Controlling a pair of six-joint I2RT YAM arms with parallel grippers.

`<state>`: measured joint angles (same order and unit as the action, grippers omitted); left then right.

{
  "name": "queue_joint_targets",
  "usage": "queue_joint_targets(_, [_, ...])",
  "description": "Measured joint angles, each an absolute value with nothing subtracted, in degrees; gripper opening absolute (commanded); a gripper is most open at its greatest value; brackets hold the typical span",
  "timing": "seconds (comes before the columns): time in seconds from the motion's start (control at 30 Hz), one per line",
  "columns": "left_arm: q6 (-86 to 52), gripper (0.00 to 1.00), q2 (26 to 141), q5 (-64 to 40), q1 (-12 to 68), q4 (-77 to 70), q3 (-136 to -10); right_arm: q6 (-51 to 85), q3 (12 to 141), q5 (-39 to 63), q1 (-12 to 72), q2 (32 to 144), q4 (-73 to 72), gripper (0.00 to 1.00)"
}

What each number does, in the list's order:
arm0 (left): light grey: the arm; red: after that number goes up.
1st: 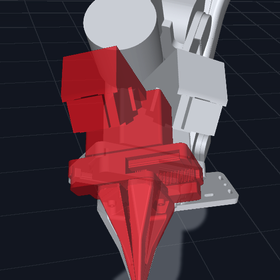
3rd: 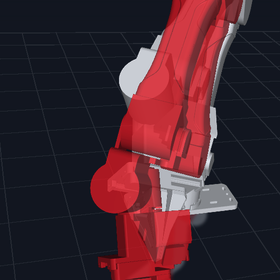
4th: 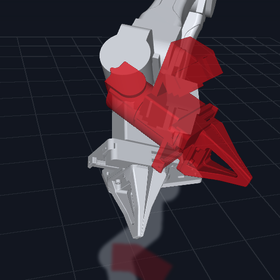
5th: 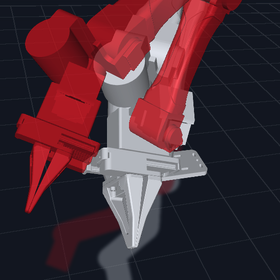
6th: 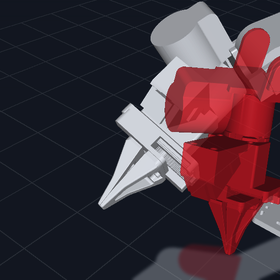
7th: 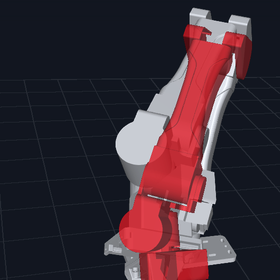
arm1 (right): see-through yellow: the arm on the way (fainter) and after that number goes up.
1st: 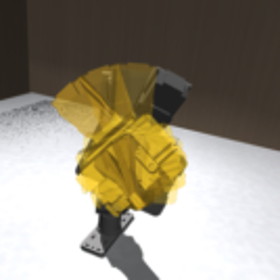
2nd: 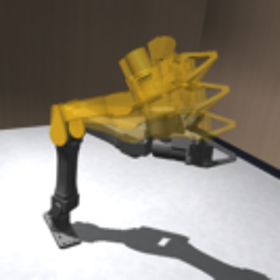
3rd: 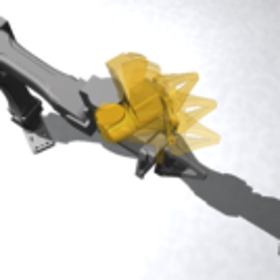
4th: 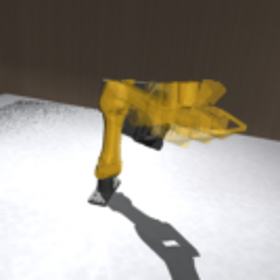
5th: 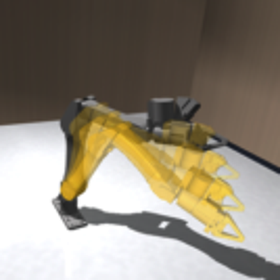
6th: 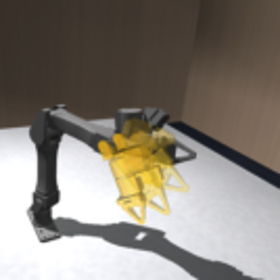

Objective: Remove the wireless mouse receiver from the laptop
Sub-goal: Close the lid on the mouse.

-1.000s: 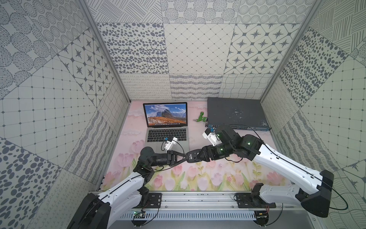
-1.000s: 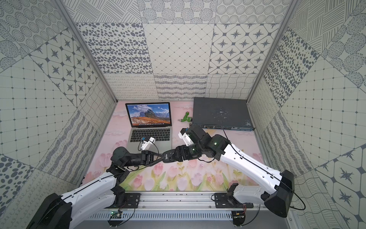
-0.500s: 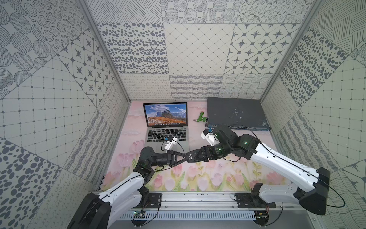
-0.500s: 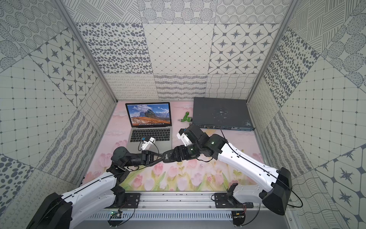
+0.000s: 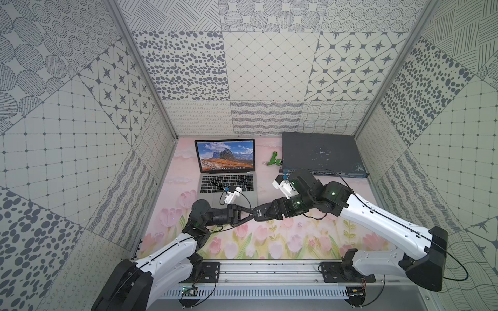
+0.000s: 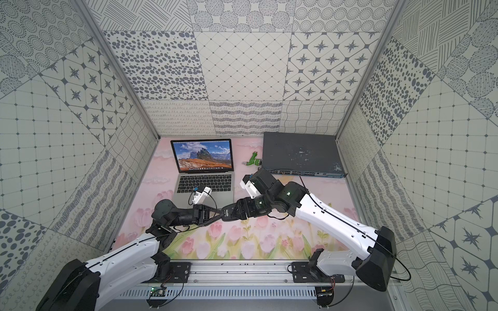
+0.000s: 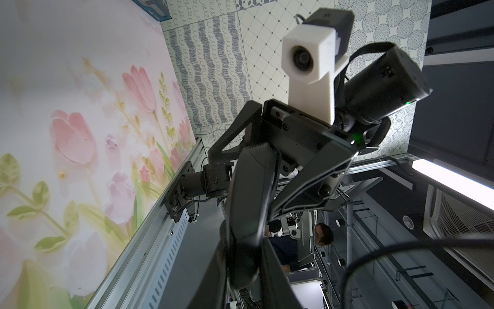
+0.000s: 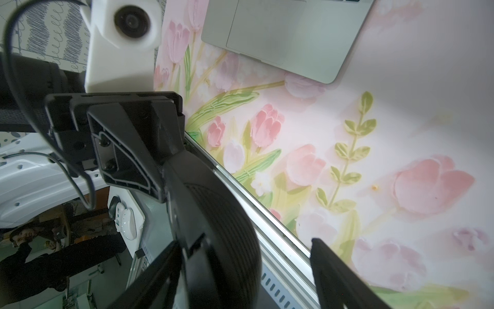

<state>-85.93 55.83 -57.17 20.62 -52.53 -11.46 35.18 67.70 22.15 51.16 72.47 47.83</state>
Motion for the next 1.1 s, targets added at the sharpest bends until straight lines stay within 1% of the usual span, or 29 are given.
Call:
queue_joint_targets(0.47, [-85.93,0.02,55.90,-57.19,20.62,-53.52,-11.46,34.85,68.77,23.86,50.78,68.69,48.69,0.82])
queue_joint_targets(0.9, [-85.91,0.02,55.86,-57.19,20.62,-53.49,-11.46,34.00,67.02,26.20,46.24,63.02,48.66,0.72])
queue_joint_targets(1.1, [-85.91,0.02,55.64,-57.19,20.62,-53.49,-11.46,33.80,66.04,28.47,46.24,63.90,48.60,0.63])
